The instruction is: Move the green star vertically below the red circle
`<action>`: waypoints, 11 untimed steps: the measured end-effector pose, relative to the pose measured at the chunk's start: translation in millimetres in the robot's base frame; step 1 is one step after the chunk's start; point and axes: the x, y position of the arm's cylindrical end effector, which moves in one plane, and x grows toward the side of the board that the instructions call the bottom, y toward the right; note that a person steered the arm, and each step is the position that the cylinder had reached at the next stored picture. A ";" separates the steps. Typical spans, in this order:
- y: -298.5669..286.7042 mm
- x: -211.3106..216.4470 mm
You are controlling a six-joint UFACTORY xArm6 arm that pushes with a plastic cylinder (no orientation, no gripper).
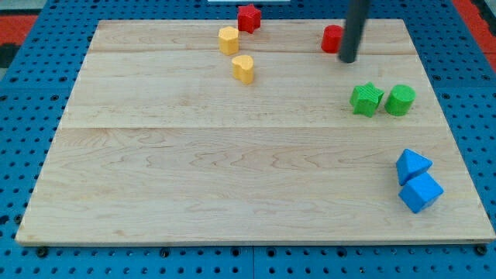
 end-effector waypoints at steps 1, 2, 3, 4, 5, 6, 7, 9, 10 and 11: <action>-15.7 -43.1; -81.8 -49.1; -120.4 -46.3; -57.5 -69.8; -56.9 -87.6; -74.0 -88.6; -92.6 -88.5; -178.0 -48.1; -203.7 -22.6; -185.5 -18.6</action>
